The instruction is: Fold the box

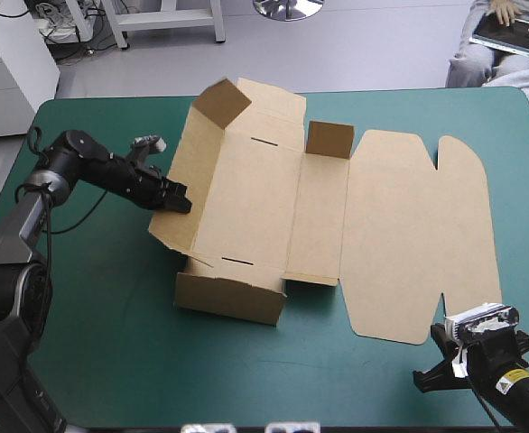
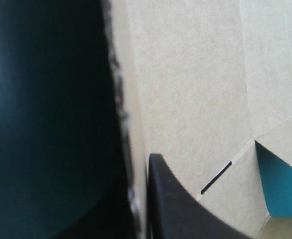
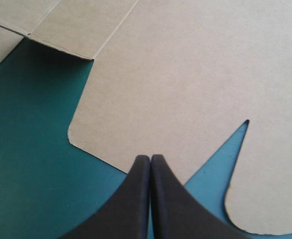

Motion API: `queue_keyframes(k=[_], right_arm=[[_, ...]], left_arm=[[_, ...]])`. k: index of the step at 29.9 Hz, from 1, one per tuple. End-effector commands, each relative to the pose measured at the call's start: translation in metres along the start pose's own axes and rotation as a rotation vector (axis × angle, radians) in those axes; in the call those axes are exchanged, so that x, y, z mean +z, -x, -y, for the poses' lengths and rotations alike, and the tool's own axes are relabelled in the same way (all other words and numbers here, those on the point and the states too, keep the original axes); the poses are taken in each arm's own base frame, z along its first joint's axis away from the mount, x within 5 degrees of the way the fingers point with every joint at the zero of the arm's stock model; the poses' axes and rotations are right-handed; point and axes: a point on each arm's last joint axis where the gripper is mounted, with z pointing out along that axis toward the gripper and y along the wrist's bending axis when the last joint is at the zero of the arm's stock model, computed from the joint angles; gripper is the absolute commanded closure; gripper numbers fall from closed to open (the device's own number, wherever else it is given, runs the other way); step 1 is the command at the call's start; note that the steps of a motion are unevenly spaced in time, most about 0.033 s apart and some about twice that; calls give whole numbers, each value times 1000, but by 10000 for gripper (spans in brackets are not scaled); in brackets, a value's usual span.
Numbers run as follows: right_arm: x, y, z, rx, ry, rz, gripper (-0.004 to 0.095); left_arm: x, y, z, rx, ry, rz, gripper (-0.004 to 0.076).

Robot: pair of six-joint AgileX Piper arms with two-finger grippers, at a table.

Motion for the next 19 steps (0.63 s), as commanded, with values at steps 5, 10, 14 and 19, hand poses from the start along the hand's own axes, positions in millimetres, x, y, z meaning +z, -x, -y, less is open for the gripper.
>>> queue_keyframes(k=[5,10,14,19], right_arm=[[-4,13,2,-2,-20,74,927],[-4,13,2,-2,-20,74,927],[-4,13,2,-2,-20,74,927],[-4,13,2,-4,-22,74,927]], left_arm=[[-58,42,96,350,177,73,728],[-59,53,151,615,311,69,728],[-46,51,183,821,383,31,729],[-32,48,202,971,591,-35,729]])
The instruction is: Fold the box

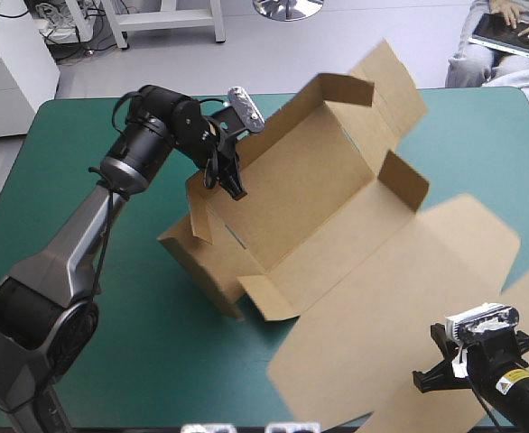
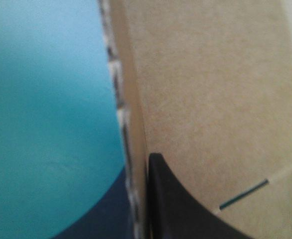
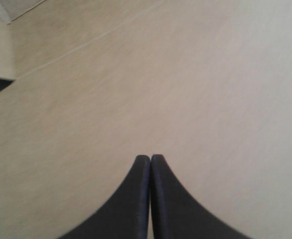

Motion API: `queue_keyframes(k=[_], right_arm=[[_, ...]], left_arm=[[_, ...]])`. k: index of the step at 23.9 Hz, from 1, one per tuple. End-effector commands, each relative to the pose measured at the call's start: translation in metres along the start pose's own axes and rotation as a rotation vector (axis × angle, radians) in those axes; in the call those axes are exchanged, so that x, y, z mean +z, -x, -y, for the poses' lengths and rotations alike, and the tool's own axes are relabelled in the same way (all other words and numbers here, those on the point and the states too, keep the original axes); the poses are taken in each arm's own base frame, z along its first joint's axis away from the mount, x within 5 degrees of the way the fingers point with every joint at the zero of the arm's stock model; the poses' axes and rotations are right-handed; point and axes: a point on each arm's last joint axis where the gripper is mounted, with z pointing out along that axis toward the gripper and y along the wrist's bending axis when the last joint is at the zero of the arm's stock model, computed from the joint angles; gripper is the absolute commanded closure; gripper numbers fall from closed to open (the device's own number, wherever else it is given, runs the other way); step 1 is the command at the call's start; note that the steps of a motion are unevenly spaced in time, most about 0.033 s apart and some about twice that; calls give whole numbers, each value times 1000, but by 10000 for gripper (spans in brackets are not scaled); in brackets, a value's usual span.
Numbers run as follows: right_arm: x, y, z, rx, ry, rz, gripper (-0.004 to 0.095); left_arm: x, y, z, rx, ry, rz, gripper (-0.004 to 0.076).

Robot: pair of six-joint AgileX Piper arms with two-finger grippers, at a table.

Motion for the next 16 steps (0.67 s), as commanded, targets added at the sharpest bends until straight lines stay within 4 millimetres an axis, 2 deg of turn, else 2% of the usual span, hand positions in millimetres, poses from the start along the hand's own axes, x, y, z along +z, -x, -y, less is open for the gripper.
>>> queue_keyframes(k=[1,8,12,16], right_arm=[[-4,13,2,-4,-22,74,927],[-6,18,3,14,-34,120,927],[-18,32,3,48,-37,177,927],[-41,56,1,81,-42,276,927]], left_arm=[[-36,8,6,107,162,-3,729],[-39,19,19,203,228,-14,734],[-50,33,28,297,329,39,734],[-62,42,40,370,346,100,734]])
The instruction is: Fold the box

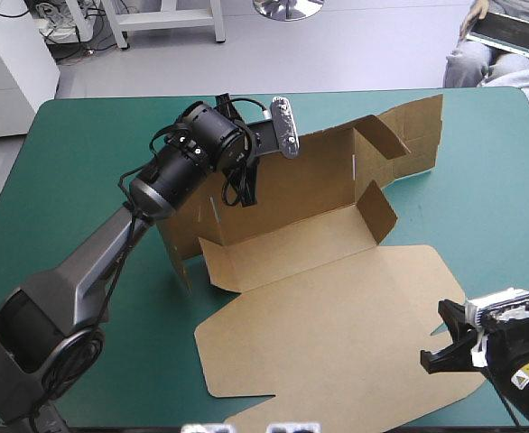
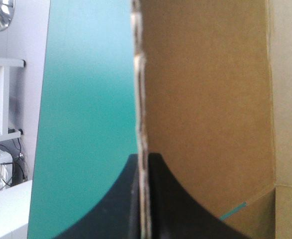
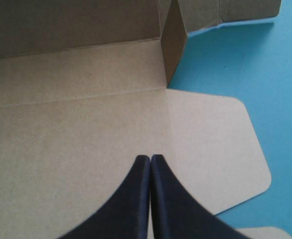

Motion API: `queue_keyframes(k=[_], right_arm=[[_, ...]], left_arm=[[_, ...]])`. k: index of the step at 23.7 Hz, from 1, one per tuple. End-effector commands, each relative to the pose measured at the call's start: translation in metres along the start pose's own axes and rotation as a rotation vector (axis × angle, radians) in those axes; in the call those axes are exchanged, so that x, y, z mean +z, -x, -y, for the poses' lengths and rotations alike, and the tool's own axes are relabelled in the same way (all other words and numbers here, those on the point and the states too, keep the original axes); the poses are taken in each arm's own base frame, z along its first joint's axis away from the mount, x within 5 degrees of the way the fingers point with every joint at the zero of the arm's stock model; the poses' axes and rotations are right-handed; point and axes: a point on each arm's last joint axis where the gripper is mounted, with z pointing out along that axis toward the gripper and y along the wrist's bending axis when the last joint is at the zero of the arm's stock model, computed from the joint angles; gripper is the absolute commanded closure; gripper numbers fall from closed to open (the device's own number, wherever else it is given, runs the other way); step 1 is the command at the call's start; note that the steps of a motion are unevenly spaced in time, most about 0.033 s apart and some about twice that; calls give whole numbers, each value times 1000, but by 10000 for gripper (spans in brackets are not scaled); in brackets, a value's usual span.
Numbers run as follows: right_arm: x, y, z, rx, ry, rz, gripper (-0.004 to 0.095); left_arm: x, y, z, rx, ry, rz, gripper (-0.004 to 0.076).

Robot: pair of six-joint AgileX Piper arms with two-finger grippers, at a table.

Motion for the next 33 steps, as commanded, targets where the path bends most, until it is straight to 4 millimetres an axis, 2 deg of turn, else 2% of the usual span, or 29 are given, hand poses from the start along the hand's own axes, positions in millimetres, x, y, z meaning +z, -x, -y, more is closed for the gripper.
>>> queue_keyframes(k=[1,4,7,9,10,13,19,21,25,29,33], right_arm=[[-18,32,0,31,-22,155,927],[-23,44,-1,56,-20,177,927],[-21,47,0,67,-22,168,927],[-19,49,0,78,-16,159,927],[-19,52,0,81,-15,164,927],[-19,63,1,79,-18,174,927],[-12,84,4,79,-28,199,926],[-9,89,5,95,-28,198,925],[-3,101,7,112,-26,185,925],[4,126,10,99,-29,182,925],[39,161,17,66,-18,68,925]], left_arm=[[-46,6,-12,31,148,124,734],[-39,14,0,116,181,136,734],[-28,14,19,195,317,132,734],[-34,13,41,247,415,184,734],[-33,8,53,266,424,190,734],[-30,-22,78,303,420,157,734],[-34,-48,104,395,469,242,734],[-34,-55,108,394,495,242,734],[-36,-65,100,346,583,237,734],[-36,-68,93,280,612,271,734],[-34,-65,98,285,584,310,734]])
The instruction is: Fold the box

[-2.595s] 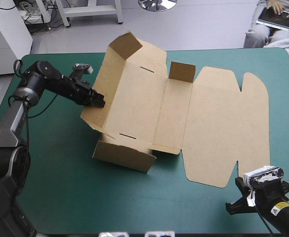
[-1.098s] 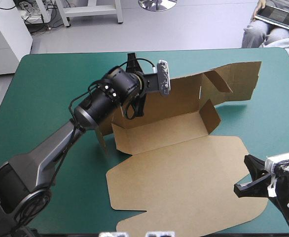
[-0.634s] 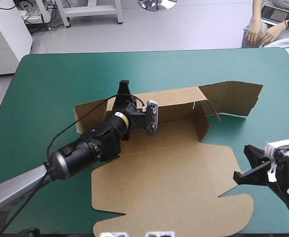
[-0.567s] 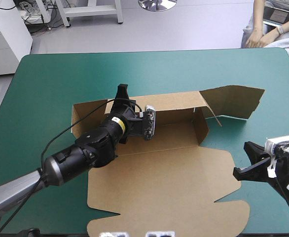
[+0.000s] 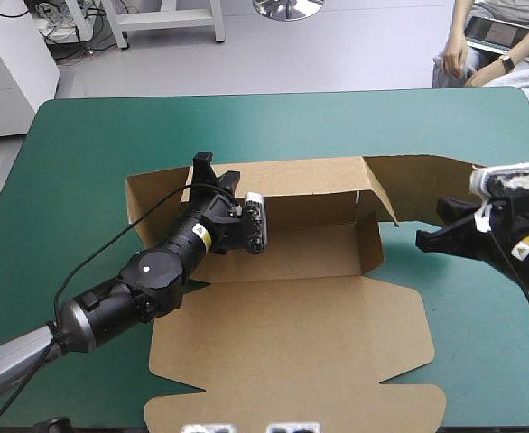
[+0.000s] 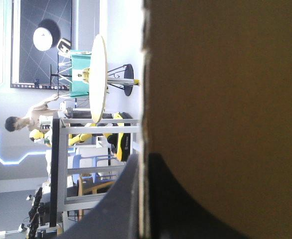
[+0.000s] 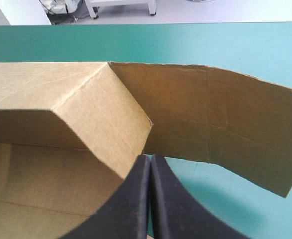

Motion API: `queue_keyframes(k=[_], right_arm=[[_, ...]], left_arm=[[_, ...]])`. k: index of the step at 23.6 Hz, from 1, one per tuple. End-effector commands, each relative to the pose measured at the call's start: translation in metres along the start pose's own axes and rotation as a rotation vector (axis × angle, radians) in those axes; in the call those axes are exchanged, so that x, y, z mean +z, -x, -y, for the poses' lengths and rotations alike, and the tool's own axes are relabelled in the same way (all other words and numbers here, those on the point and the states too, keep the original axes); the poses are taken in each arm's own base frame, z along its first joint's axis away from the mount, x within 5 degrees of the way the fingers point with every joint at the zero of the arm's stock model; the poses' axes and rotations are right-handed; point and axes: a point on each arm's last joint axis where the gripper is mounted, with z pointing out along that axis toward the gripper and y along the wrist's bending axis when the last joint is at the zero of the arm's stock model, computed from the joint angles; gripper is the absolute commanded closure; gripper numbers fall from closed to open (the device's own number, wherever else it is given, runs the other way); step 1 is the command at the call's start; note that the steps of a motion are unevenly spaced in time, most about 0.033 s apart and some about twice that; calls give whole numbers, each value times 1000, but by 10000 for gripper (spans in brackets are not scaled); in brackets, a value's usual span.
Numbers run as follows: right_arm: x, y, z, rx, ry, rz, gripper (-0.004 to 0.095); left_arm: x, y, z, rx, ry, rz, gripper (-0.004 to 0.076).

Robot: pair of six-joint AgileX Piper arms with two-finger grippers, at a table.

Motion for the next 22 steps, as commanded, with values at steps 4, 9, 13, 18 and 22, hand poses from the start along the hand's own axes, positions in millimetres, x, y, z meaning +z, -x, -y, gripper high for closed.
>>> queue_keyframes(k=[4,9,13,18,22], right_arm=[[54,77,4,-48,24,-76,926],[84,108,7,-53,44,-118,925],[111,115,12,-49,39,-177,925],[144,116,22,-33,8,-237,925],[176,109,28,-23,14,-329,925]], left_arm=[[-10,-1,-7,9,40,34,734],[-9,-3,0,19,20,28,734],[-9,-4,4,13,8,24,734],[-8,-5,7,14,-2,19,734],[-8,-5,7,14,-3,21,734]])
